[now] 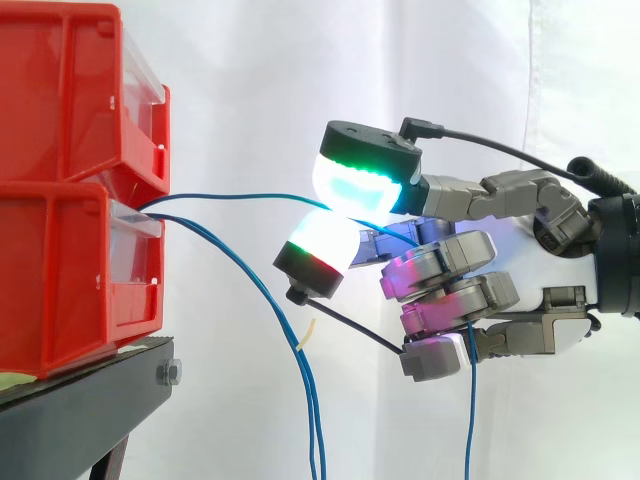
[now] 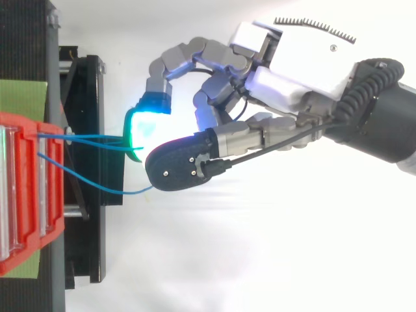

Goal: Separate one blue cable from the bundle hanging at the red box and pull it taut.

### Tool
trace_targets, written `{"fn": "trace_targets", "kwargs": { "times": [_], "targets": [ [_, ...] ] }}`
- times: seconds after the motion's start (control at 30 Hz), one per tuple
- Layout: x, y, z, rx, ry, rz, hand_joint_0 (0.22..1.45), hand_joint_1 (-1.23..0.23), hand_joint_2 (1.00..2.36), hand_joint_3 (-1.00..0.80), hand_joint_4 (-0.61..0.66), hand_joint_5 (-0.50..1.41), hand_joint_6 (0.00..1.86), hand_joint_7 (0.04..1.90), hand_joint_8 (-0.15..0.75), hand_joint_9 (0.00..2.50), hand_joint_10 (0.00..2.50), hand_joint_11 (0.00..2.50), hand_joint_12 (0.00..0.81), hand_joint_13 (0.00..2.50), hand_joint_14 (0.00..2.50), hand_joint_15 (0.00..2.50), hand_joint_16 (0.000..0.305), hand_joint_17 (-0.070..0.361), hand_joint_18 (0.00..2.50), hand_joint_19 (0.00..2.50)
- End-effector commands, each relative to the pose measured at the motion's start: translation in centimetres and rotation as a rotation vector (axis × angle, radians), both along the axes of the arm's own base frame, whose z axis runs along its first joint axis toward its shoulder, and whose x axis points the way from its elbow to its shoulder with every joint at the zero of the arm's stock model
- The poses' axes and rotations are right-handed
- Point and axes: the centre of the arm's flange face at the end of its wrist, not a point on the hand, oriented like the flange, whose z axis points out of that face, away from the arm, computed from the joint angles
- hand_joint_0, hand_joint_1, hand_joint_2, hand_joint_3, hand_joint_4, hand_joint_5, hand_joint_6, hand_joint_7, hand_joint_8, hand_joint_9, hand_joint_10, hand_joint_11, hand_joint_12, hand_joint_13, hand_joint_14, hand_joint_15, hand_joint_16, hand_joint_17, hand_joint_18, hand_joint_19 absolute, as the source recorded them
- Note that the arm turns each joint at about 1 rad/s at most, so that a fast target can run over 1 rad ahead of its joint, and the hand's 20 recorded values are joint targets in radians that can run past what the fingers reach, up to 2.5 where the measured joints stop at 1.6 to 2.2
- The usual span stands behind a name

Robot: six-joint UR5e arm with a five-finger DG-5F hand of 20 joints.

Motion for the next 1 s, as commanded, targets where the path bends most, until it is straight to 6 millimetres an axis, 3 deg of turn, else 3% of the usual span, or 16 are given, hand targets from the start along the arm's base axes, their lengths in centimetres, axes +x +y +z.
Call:
{"fn": "trace_targets", "kwargs": {
  "times": [0.0,0.67,0.97],
  "targets": [
    [0.02,-0.01,-0.06,0.0,0.001,0.0,0.65,-0.79,1.02,-0.11,-0.03,-0.14,0.97,1.13,0.265,1.16,1.1,1.43,0.291,1.27,1.35,1.54,0.046,0.104,1.14,1.19],
    [0.0,0.13,-0.13,0.007,0.0,0.004,0.66,-0.8,1.02,-0.03,0.0,-0.11,0.96,1.2,0.296,1.18,1.11,1.39,0.323,1.27,1.43,1.45,0.052,0.118,1.17,1.16],
    [-0.04,0.09,0.02,0.004,0.002,0.001,0.65,-0.81,1.01,-0.02,-0.02,-0.11,0.96,1.19,0.316,1.21,1.07,1.39,0.342,1.32,1.26,1.51,0.056,0.125,1.19,1.11]
  ]
}}
